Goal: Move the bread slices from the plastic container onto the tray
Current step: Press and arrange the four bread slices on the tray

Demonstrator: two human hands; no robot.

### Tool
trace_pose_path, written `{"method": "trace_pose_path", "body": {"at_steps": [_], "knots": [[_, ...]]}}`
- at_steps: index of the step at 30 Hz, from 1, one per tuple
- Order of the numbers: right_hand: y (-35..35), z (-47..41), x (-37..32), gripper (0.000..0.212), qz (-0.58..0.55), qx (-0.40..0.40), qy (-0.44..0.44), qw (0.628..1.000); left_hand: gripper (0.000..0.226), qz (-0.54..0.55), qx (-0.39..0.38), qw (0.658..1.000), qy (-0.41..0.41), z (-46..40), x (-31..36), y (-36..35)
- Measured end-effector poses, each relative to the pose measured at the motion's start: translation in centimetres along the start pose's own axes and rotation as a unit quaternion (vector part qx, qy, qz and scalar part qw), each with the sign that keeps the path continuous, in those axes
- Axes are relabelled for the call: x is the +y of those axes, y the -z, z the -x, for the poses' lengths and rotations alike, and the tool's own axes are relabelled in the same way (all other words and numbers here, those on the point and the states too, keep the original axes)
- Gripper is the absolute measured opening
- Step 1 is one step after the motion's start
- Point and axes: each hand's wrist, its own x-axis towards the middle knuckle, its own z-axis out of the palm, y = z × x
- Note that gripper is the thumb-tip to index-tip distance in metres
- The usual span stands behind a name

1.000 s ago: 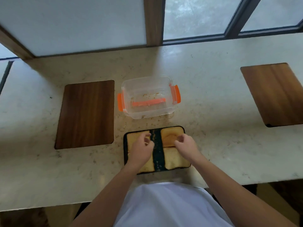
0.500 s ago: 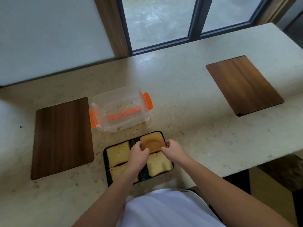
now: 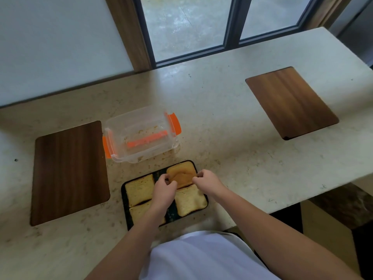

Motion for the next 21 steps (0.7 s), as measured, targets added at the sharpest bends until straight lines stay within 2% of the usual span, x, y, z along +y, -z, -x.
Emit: {"method": "trace_pose_path", "body": {"at_steps": [12, 21], "knots": [[-1.4, -0.5, -1.1, 0.038, -0.005, -0.019, 0.006, 1.0, 0.051, 0.026, 0.005, 1.0, -0.002, 0.5, -0.8, 1.7], [-1.7, -0.4, 1.3, 0.056, 0.07, 0.016, 0.034, 0.997, 0.033, 0.037, 0.003, 0.999, 0.002, 2.1, -2.3, 2.0]]}}
